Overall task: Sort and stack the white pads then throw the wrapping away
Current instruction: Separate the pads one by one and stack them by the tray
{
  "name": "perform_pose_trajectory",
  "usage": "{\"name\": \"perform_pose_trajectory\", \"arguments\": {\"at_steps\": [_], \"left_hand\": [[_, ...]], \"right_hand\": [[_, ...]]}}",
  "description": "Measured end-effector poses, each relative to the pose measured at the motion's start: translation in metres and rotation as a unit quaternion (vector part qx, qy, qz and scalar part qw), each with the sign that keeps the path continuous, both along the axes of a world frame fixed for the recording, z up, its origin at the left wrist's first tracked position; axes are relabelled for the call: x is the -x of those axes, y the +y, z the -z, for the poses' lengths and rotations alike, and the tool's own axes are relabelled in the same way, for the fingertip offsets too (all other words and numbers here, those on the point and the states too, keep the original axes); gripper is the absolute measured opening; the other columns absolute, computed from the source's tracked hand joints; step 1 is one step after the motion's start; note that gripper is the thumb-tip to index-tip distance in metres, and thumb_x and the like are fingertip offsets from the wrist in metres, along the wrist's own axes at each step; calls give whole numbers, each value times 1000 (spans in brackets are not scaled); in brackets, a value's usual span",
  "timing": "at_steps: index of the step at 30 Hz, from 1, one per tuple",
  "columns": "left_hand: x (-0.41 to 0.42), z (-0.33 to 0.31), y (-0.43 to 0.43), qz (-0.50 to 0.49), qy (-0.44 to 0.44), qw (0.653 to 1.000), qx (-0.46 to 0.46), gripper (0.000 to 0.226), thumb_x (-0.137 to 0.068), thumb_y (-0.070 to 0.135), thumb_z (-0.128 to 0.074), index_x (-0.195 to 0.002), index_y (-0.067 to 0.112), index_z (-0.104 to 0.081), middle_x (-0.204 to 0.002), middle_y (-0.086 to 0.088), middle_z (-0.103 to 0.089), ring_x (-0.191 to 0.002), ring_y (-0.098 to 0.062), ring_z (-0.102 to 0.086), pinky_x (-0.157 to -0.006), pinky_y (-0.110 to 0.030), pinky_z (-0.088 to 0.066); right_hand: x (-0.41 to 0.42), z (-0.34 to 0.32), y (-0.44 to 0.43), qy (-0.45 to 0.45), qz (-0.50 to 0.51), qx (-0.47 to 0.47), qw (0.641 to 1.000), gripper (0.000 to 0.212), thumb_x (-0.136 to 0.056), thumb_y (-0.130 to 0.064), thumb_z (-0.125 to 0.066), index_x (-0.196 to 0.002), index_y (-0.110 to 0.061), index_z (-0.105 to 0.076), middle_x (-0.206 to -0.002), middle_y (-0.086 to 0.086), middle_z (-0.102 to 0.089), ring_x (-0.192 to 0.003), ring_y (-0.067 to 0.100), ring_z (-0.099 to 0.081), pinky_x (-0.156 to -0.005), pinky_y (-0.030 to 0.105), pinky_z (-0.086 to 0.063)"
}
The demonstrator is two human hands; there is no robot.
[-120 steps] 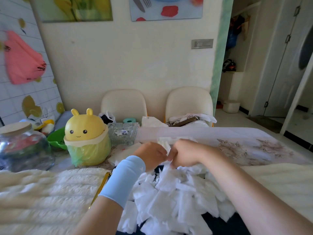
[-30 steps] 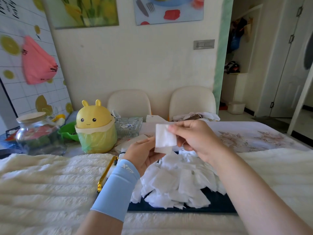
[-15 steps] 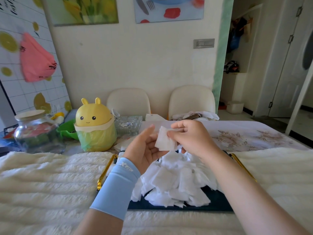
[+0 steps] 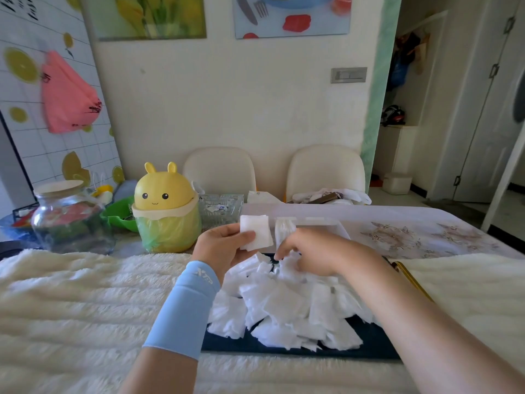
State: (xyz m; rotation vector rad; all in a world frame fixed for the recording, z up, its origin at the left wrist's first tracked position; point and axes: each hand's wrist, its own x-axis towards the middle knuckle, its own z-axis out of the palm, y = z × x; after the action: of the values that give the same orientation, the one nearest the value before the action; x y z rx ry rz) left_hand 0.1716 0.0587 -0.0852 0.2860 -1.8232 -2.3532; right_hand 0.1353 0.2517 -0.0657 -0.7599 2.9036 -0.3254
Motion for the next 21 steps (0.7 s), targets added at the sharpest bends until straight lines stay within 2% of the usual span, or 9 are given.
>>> {"name": "perform_pose_trajectory", "arguments": {"at_steps": [1, 3, 5, 8, 11, 13, 15, 17, 21], "left_hand": [[0, 0, -1, 0, 0, 1000, -8, 14, -85, -3, -70, -97, 4, -72, -90, -11, -77, -75, -19, -75, -67, -25, -61], [0, -1, -1, 0, -1, 1000, -17, 13, -85, -3, -70, -96, 4, -72, -89, -11, -76, -73, -19, -75, -65, -25, -61], [0, -1, -2, -4, -2, 1000, -21, 11, -86, -2, -70, -95, 4, -72, -88, -12, -76, -71, -18, -75, -63, -25, -60], [1, -1, -3, -21, -8, 999, -29, 6, -87, 3, -70, -93, 3, -71, -93, -14, -74, -72, -21, -74, -63, -27, -61], [2, -2, -1, -35, -16, 998, -45, 4, -90, 8, -68, -93, 5, -68, -98, -16, -70, -79, -26, -71, -60, -30, -62], [3, -2, 2, -36, -18, 998, -46, 3, -91, 10, -68, -92, 7, -67, -100, -16, -69, -82, -27, -71, -62, -32, -62], [2, -1, 5, -26, -18, 998, -45, 6, -90, 11, -69, -94, 7, -69, -103, -18, -70, -85, -28, -72, -69, -35, -63], [2, -1, 11, -6, -23, 998, -58, 11, -90, 12, -70, -98, 5, -70, -107, -19, -71, -88, -30, -73, -74, -37, -62], [-1, 0, 26, 35, -22, 996, -75, 16, -90, 12, -69, -102, 2, -69, -108, -20, -72, -84, -27, -72, -67, -31, -61]], "right_hand": [[1, 2, -4, -10, -5, -16, 1000, 57, -84, -1, -57, -122, -42, -68, -117, -14, -63, -112, 16, -59, -96, 32, -50], [4, 3, -8, 14, -8, -35, 999, 53, -81, -6, -66, -120, -41, -70, -110, -13, -65, -110, 16, -56, -103, 33, -41], [7, 0, -7, 71, -14, -61, 996, 38, -79, -19, -72, -111, -40, -72, -94, -18, -63, -102, 12, -54, -100, 32, -32], [10, -5, -1, 126, -5, -38, 991, 12, -81, -38, -75, -92, -39, -72, -94, -19, -68, -101, 11, -57, -97, 34, -30], [7, -5, 11, 89, 42, 152, 983, 12, -80, -42, -79, -79, -35, -69, -94, -15, -71, -94, 9, -64, -96, 33, -44], [1, -6, 18, 40, 59, 330, 941, 8, -82, -30, -81, -81, -25, -74, -85, -10, -73, -79, 8, -66, -81, 29, -52], [-4, -9, 20, -30, 75, 445, 892, 4, -85, -20, -78, -89, -20, -77, -81, -3, -73, -70, 9, -61, -66, 23, -50], [-5, -8, 20, -100, 92, 506, 852, 11, -85, -15, -79, -95, -15, -78, -86, 7, -73, -70, 16, -57, -56, 23, -47], [-6, -4, 16, -165, 131, 560, 801, 20, -81, -15, -82, -99, -8, -77, -86, 16, -63, -69, 21, -48, -47, 21, -43]]}}
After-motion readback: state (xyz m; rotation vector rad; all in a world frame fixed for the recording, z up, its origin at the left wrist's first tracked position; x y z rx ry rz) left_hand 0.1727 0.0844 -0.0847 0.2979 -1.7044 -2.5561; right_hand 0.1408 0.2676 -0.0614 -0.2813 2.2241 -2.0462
